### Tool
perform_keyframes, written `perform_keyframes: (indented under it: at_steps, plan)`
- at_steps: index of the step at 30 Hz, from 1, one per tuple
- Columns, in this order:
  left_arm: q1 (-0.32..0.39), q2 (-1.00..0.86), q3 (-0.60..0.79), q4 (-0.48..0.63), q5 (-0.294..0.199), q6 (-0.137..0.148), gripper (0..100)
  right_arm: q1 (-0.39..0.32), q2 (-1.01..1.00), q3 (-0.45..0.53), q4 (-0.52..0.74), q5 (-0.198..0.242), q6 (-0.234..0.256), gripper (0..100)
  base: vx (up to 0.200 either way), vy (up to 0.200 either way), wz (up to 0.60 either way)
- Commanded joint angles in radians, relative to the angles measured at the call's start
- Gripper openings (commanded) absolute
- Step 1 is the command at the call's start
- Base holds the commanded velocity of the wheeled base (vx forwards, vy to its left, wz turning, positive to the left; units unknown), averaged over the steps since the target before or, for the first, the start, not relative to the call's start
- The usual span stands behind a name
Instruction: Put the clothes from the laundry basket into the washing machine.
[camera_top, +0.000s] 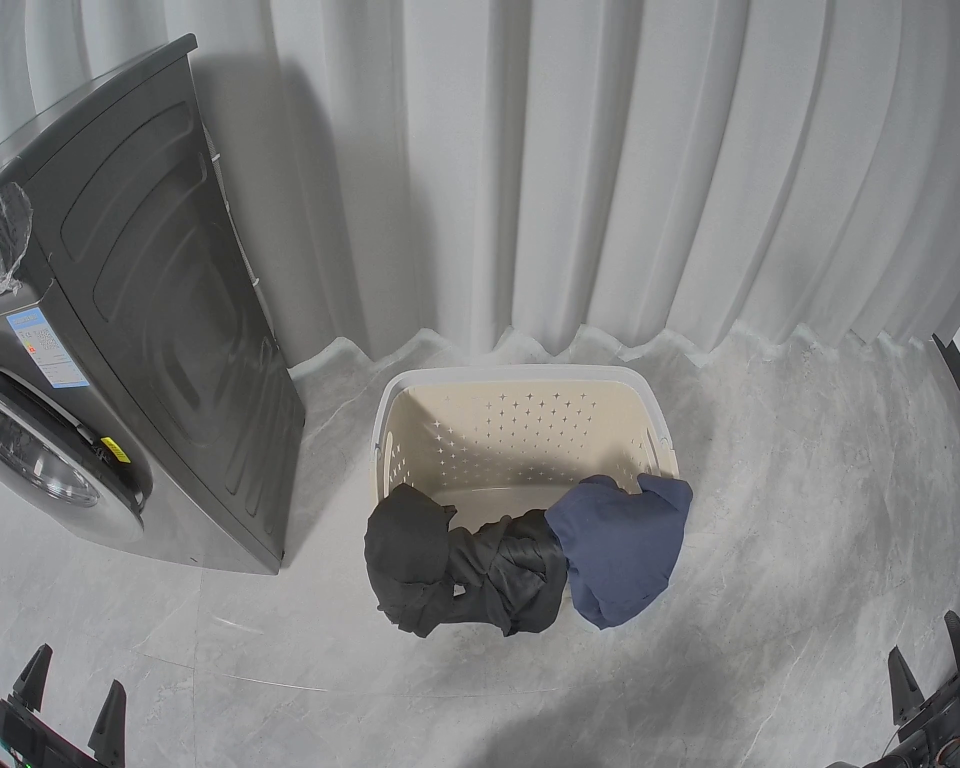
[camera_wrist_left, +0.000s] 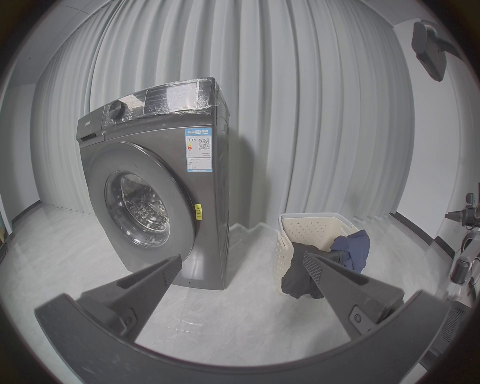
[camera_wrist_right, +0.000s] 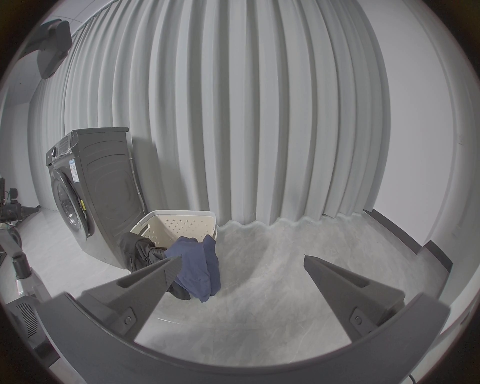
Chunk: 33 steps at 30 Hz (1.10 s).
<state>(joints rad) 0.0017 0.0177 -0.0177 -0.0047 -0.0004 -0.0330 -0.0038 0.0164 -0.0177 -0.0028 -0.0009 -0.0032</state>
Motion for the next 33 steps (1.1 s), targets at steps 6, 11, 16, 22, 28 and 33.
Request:
perform_keyframes:
  at_steps: [6,11,16,22,28,33]
  plan:
    - [0.000,-0.015,0.018,0.000,0.000,-0.001,100,-0.001,-0.016,0.018,0.000,0.001,0.000,100,0.000,0.000,0.00]
    - [0.000,-0.015,0.018,0.000,0.000,-0.001,100,-0.001,-0.016,0.018,0.000,0.001,-0.001,100,0.200,0.000,0.00]
    - [0.000,-0.013,0.018,0.000,0.000,-0.001,100,-0.001,-0.016,0.018,0.000,0.001,0.000,100,0.160,0.000,0.00]
    - [0.000,-0.013,0.018,0.000,0.000,-0.001,100,-0.001,-0.016,0.018,0.000,0.001,0.000,100,0.000,0.000,0.00]
    - [0.000,-0.013,0.018,0.000,0.000,-0.001,100,-0.001,-0.016,0.018,0.000,0.001,0.000,100,0.033,0.000,0.00]
    - [0.000,-0.013,0.018,0.000,0.000,-0.001,100,-0.001,-0.016,0.018,0.000,0.001,0.000,100,0.200,0.000,0.00]
